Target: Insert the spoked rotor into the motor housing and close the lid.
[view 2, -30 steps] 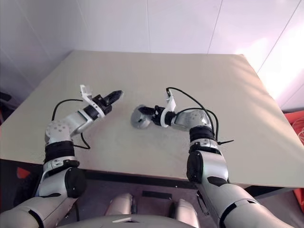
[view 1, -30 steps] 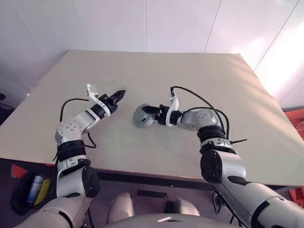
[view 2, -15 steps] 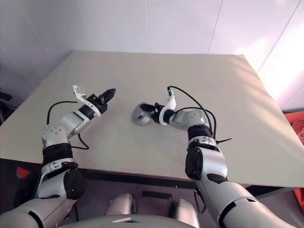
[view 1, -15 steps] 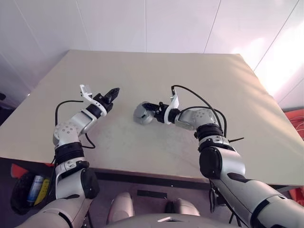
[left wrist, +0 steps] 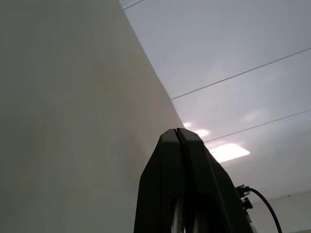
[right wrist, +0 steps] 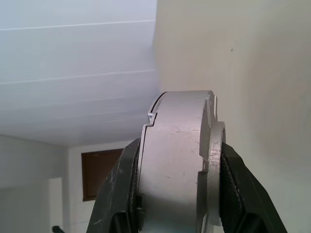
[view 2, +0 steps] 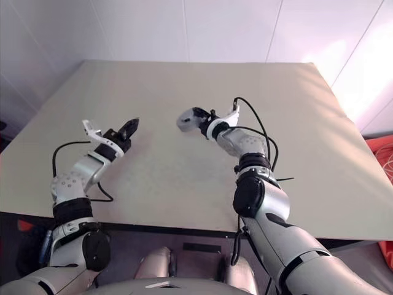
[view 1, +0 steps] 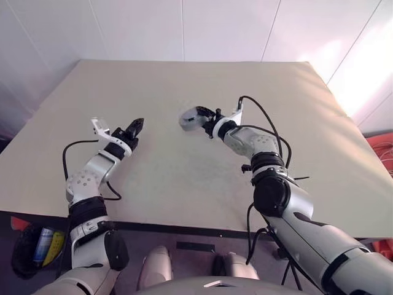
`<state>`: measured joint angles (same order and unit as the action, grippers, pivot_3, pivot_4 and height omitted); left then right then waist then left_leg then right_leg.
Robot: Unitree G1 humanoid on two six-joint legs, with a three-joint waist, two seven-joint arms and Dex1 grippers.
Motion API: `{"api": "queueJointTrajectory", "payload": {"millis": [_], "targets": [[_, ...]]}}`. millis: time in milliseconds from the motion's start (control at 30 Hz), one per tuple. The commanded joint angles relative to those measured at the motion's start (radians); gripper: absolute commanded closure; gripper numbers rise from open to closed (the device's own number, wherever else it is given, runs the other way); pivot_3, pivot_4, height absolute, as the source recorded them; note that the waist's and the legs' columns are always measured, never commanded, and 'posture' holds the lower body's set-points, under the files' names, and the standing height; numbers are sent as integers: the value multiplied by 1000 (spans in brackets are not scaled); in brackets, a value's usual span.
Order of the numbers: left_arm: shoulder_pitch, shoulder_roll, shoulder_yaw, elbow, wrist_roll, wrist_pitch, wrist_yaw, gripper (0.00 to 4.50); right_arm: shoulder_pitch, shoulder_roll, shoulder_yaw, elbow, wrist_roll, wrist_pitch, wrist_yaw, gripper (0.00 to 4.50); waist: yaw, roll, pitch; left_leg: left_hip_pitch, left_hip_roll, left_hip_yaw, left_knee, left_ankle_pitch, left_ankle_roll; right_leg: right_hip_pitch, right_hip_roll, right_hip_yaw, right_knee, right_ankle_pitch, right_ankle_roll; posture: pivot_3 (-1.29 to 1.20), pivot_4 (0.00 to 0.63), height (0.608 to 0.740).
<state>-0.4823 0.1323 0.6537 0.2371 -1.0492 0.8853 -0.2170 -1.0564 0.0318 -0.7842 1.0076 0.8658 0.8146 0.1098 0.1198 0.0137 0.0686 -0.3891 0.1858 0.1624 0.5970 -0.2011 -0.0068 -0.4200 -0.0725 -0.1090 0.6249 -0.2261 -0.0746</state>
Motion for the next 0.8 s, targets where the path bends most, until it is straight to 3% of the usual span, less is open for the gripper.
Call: {"api": "queueJointTrajectory", "payload": {"millis": [33,233,400,800], "targets": [[37,-11,5,-79,-63,19,48,4500,-76,25,-17,-91,107,66,5,2547,3,0,0,0,0,1,1,-1,1,0,0,0,0,0,0,0,0,740],[75,-43,-5,-142,-174,55,96,4500,-69,63,-4,-180,186,153,-7,2547,11,-1,0,0,1,2,2,-2,-3,1,0,1,0,-1,-2,0,0,740],[95,-37,-20,-190,-259,76,110,4500,-47,72,13,-214,205,176,-17,2547,6,-1,1,12,1,2,2,-2,-5,14,0,1,-1,-1,-1,0,0,740],[127,13,-37,-225,-335,32,111,4500,-35,60,39,-204,200,163,-12,2547,4,-1,1,12,0,1,1,-1,-6,14,0,1,-2,2,4,0,0,740]]}}
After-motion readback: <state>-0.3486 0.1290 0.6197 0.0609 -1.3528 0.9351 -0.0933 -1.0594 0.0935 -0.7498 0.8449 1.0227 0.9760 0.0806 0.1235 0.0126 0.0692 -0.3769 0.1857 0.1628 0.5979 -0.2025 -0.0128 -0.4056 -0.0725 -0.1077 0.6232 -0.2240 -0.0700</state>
